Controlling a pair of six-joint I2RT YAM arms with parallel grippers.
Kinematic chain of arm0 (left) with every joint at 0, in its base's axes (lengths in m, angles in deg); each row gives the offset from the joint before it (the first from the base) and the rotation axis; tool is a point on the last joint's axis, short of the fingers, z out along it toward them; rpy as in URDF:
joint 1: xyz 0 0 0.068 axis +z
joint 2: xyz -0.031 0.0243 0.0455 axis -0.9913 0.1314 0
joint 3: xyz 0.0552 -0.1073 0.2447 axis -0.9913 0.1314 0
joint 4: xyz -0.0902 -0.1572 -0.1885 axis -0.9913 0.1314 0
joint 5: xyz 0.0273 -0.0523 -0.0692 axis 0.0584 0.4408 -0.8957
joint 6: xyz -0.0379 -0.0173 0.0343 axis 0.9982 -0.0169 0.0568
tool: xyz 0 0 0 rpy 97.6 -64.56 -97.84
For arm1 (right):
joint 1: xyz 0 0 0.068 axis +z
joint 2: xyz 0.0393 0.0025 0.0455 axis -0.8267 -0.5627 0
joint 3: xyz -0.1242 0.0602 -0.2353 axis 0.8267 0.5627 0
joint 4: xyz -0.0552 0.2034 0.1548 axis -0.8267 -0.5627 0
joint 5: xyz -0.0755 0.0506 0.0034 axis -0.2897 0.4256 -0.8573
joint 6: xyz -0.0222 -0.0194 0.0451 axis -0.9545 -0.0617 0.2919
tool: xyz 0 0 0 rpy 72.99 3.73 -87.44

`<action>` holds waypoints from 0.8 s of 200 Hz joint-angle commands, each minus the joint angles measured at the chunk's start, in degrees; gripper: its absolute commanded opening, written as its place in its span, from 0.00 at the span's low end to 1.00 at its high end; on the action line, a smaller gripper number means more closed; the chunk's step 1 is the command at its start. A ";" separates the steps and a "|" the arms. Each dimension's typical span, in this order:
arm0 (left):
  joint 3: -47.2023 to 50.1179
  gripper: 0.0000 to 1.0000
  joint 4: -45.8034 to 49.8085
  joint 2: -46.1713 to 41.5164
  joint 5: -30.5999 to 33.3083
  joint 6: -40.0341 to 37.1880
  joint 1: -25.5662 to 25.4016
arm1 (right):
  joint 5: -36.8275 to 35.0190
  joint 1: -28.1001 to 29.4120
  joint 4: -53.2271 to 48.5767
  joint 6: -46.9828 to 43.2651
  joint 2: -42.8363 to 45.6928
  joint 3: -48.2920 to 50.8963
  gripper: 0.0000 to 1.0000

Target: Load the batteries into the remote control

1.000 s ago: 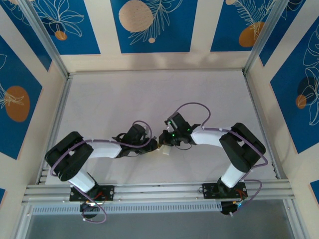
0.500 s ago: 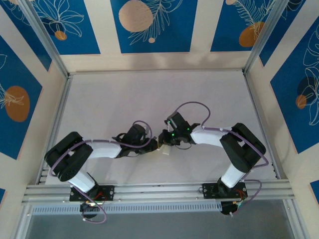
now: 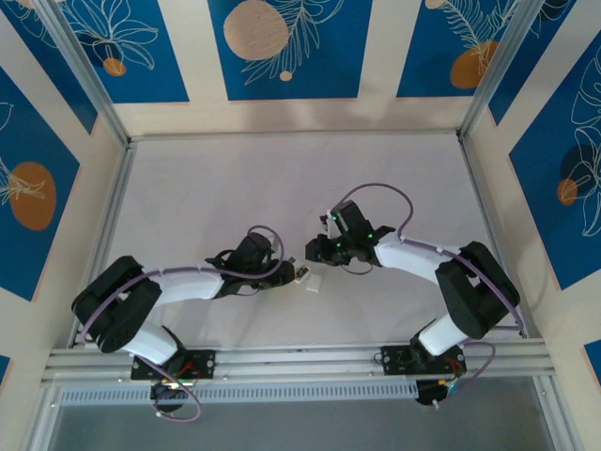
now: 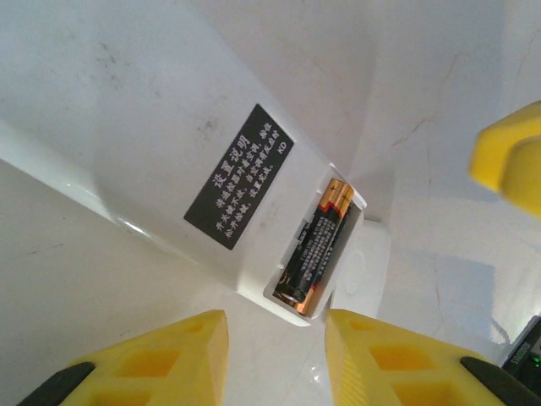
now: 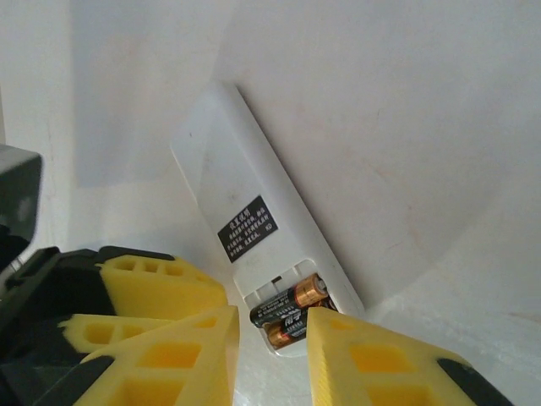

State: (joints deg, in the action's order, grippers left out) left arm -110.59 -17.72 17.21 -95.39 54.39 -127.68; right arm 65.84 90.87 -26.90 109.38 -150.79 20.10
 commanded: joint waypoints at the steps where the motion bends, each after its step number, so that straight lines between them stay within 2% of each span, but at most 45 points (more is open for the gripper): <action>1: -0.09 0.33 2.63 -1.49 1.59 -1.54 0.41 | 3.81 -0.04 -0.47 -1.64 -1.51 -0.24 0.29; 69: -0.35 0.29 3.88 0.82 1.66 -1.53 0.38 | 4.84 1.18 1.03 -1.90 -3.39 0.14 0.30; 160: -1.78 0.28 -0.51 3.62 -1.58 -1.42 0.35 | 3.60 1.36 1.71 -3.29 -7.30 -2.30 0.30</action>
State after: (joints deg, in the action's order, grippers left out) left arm -111.07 -15.58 19.90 -95.13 53.32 -127.57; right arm 68.98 91.81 -25.76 107.80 -157.08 19.57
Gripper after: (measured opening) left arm 0.273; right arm 0.302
